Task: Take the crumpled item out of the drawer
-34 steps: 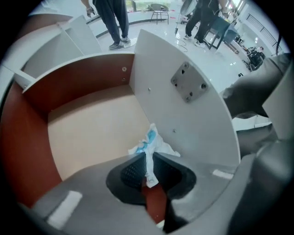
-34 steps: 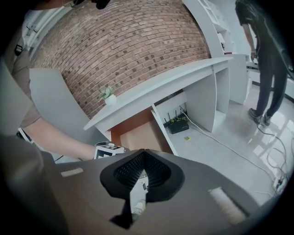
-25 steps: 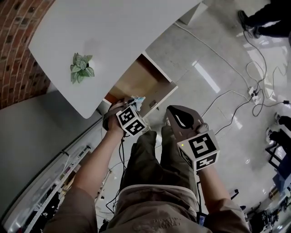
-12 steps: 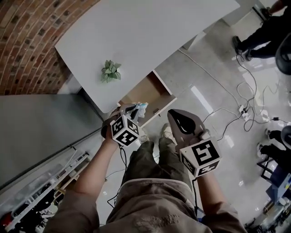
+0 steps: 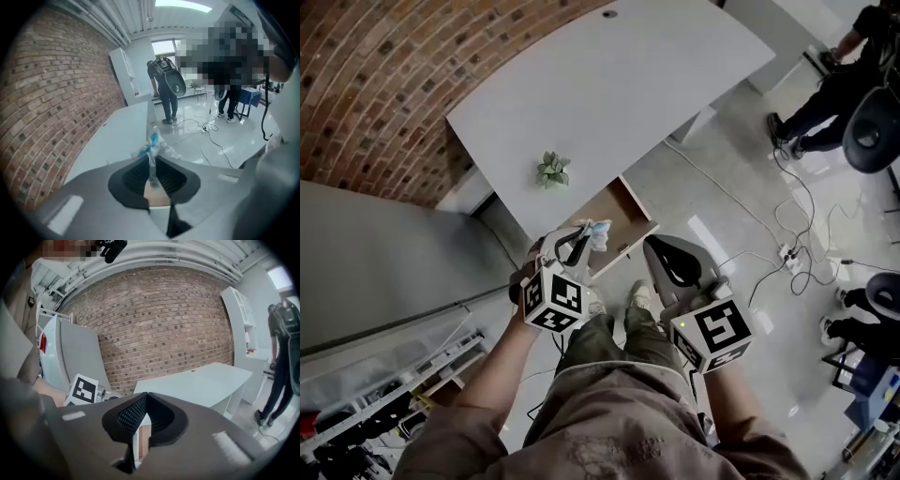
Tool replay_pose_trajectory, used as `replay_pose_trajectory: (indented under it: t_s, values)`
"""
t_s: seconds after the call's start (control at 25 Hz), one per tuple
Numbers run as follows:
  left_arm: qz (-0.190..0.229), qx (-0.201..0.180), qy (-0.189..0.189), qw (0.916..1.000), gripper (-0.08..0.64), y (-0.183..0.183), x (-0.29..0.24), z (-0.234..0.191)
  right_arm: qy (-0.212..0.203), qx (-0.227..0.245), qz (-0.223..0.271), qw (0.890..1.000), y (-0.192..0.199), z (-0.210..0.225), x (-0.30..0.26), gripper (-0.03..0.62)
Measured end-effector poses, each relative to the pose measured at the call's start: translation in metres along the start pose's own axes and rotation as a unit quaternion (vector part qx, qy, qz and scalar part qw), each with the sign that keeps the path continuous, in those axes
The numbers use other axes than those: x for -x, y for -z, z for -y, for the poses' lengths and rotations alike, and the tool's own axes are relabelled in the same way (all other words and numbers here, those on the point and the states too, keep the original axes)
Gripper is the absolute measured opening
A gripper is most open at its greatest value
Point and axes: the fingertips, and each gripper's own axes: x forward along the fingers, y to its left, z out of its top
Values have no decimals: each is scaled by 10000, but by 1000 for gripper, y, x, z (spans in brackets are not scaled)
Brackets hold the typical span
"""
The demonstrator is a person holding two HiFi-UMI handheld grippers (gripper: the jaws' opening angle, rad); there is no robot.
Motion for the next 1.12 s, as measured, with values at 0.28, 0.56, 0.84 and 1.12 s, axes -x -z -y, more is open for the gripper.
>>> replay_pose_trajectory:
  t_s: [0.28,0.56,0.84,1.12]
  values:
    - [698,4,-478,9964,48,-54,68,-25,2,364,665,9971,-59,-13,26,28]
    - [1676,28,-953,9812,49,-113,138,-50,77,589,1026,9930,-99,-22,53,28]
    - [2415,-172,-1278,9618,49,-150,202,-54,-119,921,1606,9826,-141,-49,76,28]
    - [2724,-6,-1746,9462,49,-157,245,-72,-173,1202,1648,9788,-162,-64,96,26]
